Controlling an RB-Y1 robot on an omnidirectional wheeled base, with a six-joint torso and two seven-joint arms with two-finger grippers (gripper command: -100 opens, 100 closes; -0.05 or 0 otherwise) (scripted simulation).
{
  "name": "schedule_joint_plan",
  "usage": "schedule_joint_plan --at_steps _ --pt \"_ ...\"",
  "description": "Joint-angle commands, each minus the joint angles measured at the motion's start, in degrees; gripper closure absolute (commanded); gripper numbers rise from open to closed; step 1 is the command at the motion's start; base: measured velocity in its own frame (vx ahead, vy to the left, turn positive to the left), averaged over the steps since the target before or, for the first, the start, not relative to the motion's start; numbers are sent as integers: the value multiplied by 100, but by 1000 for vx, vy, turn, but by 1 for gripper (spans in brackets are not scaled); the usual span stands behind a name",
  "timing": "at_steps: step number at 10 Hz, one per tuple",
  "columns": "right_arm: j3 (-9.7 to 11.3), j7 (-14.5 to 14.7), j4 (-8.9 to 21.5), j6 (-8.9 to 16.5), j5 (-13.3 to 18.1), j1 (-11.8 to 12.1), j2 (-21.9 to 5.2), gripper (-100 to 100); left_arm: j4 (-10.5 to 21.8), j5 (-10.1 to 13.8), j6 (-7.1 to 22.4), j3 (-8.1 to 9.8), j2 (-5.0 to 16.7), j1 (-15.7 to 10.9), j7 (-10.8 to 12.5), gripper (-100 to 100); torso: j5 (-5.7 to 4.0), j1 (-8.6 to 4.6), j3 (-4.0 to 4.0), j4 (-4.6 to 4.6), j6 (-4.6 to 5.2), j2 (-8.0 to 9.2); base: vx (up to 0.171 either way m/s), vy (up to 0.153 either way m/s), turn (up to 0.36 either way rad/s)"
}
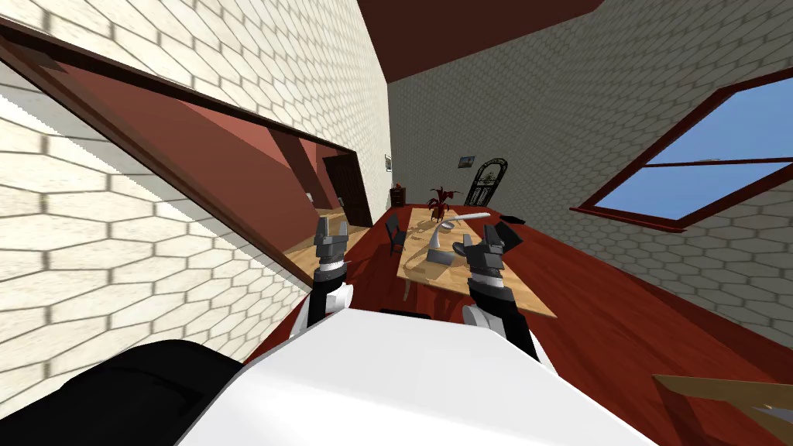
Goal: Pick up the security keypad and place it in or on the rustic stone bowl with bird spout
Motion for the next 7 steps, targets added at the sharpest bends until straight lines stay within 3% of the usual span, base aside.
schedule_joint_plan --at_steps 1,4,7 --pt "45 45 43 -30 -1 -19 -183 -100 0 0 0 0 0 0 0 0 0 0 0 0 0 0 -17 27 61" --pt "212 220 222 -142 4 -99 -630 -100 0 0 0 -1 -1 -1 0 0 6 28 7 3 -2 12 -34 83 119" --pt "466 492 536 -314 34 -233 -1137 -100 0 0 0 -1 -1 -1 0 0 12 50 6 2 -3 10 -22 139 199"
